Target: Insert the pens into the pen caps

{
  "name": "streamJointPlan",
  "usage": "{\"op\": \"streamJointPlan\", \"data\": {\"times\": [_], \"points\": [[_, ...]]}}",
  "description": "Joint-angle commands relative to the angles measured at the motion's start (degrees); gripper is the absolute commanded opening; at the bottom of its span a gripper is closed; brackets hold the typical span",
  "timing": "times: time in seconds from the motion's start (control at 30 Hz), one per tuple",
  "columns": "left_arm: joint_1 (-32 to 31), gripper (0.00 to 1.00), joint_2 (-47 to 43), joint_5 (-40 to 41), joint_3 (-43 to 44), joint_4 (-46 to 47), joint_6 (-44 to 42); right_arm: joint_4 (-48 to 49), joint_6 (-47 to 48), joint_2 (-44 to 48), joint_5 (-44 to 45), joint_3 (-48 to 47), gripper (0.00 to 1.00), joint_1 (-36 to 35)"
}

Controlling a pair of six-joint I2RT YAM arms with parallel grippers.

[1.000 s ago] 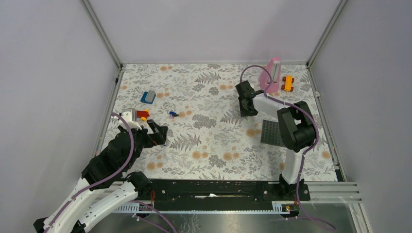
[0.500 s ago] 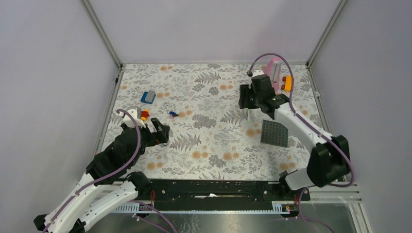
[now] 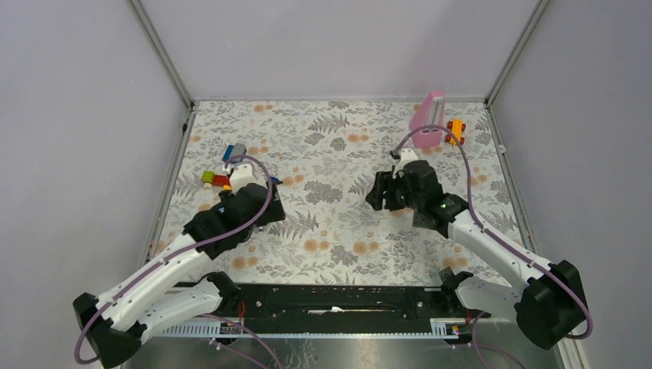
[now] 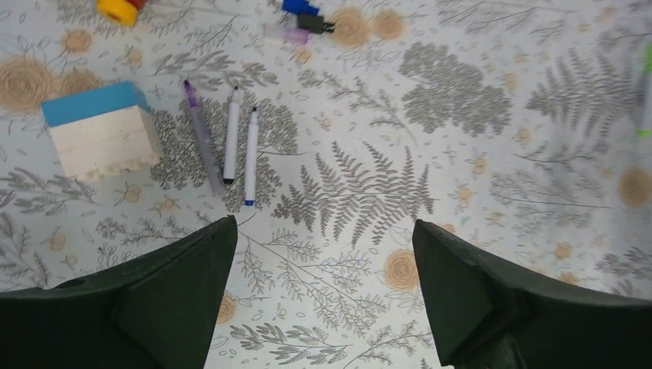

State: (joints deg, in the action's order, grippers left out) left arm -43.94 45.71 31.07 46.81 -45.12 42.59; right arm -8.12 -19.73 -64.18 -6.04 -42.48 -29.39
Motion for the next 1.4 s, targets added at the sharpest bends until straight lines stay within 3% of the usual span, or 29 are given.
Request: {"op": "streamJointPlan", "data": {"times": [0.0,0.4,0.53,0.7,1.37], "points": [[0.9,0.92,5.2,4.2,1.4,-2.7,6.9,5.3,-3.3,1.6,1.2,2.9,0.68,-6.8],[15.8,0.76,14.0,-2.8,-1.8,5.2,3.7,13.7,-1.3,-1.4,5.8,10.2,0.66,-8.0],[16.4,0.65,18.6,-5.2,-4.1,10.3,4.3,14.2,-1.3,-2.5,6.8,10.3,0.65,-8.0],[16.4,0.58,23.1,-6.3,-5.8,14.6,4.1,14.6,-1.9,-3.9,7.9,10.2,0.65,-8.0],[19.7,0.5,30.4,-10.2,-9.4,23.6,2.1,12.0,-1.4,-13.0,6.2,4.8,0.62,-7.9]]}}
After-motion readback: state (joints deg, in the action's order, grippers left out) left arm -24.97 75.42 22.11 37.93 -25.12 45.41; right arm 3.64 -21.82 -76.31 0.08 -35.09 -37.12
